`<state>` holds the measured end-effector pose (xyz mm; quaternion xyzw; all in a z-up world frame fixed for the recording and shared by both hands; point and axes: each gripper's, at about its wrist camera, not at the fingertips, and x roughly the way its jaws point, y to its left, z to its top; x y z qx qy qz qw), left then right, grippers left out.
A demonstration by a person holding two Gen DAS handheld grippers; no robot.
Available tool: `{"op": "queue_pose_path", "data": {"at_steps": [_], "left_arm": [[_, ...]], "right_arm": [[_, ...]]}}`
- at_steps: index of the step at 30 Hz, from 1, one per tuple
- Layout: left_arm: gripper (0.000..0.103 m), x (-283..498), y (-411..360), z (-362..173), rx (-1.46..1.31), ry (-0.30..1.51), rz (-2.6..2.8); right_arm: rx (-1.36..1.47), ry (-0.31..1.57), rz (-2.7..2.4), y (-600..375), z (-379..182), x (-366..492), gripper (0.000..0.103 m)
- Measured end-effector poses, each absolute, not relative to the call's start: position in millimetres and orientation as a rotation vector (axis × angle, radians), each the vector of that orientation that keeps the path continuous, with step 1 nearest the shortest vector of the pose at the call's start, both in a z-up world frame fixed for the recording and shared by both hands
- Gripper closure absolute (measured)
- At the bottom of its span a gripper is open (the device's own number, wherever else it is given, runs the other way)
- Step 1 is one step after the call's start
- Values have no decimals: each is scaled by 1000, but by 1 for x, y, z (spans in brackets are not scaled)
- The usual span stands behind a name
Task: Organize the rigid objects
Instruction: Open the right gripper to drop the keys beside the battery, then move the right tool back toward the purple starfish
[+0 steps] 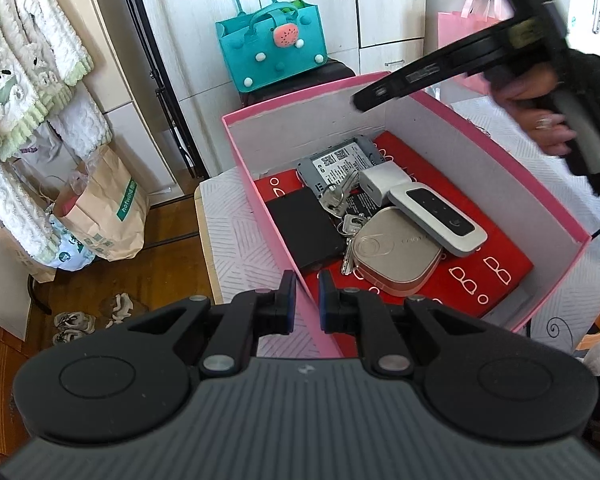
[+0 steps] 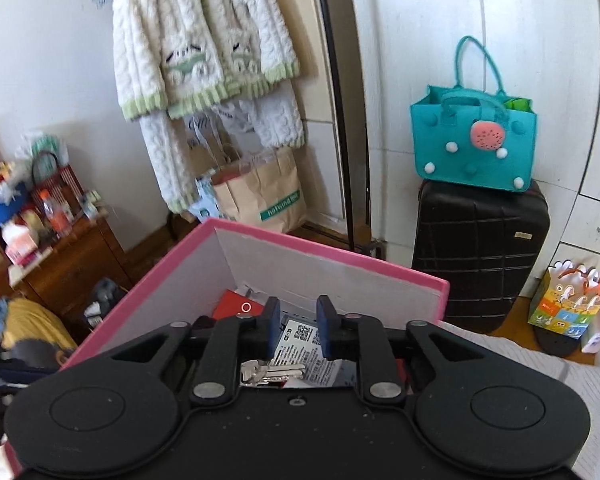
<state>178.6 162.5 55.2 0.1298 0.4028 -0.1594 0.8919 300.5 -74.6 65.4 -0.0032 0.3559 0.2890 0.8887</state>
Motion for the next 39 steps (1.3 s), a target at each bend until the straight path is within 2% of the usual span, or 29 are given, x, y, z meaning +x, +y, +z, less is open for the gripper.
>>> {"op": "queue_pose_path", "data": {"at_steps": [6,13,23,31,34,37,39], "left_arm": [[93,179,161,55,274,837,-320],[93,178,158,55,284,834,-302],[93,178,153,55,291,840,-276],[93,174,150,51,301,828,-252],[93,175,150,51,286,819,-246],[93,174,149,51,270,810,-235],[93,171,150,49,277,798,-234]], "right_arm": [[84,720,622,-121,78,265,69],[61,703,552,-172,73,222,63],[-1,753,457,-216,9,200,60],[-20,712,383,-243,-21,198,54],[-16,702,380,-248,-24,197,49],[-36,693,388,-249,-25,196,39],[-54,692,373,-249,-28,199,37]]}}
